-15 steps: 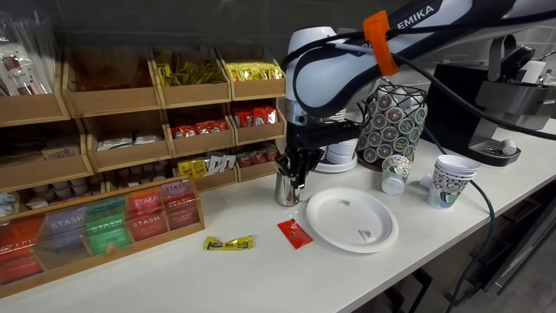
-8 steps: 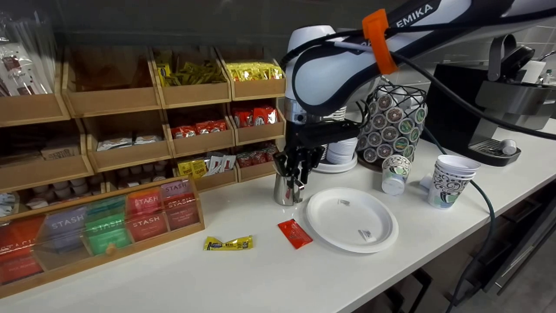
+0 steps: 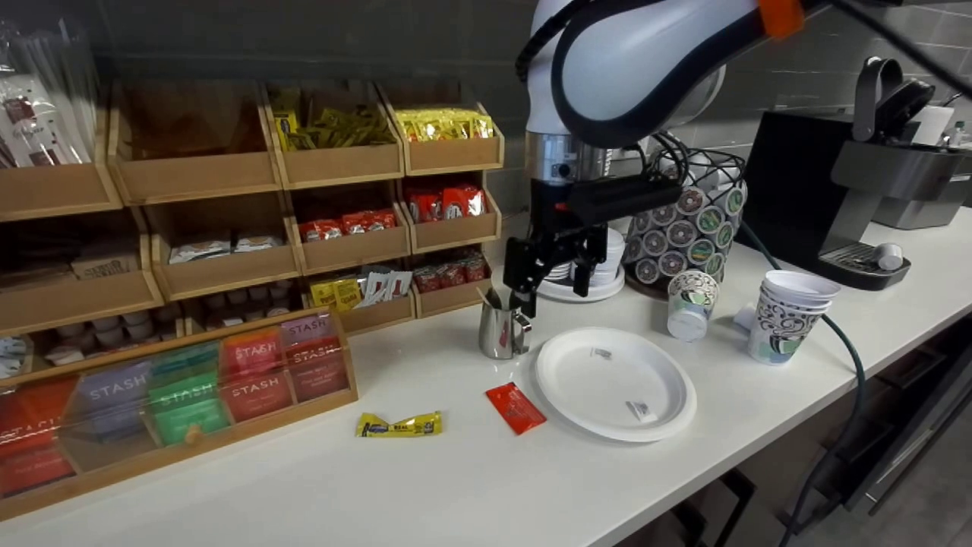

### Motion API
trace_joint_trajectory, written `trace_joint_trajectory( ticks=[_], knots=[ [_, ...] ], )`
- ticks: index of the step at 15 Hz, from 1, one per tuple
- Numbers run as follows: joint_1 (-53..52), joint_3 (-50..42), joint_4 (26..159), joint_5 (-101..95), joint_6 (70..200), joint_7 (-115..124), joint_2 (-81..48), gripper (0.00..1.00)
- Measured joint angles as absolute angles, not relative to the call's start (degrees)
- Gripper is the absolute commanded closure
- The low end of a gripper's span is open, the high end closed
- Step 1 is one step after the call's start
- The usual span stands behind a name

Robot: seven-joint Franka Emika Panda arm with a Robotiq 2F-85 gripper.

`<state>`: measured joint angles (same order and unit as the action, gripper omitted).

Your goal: Remove the silver cup from the plate

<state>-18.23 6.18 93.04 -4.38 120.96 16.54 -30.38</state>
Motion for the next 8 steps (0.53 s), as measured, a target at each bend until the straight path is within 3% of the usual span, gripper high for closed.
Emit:
trace_joint_trajectory(
  ticks=[8],
  knots=[
    [-15.2,7.5,116.8,-1.7,130.7,11.9,-15.6,0.00]
  ],
)
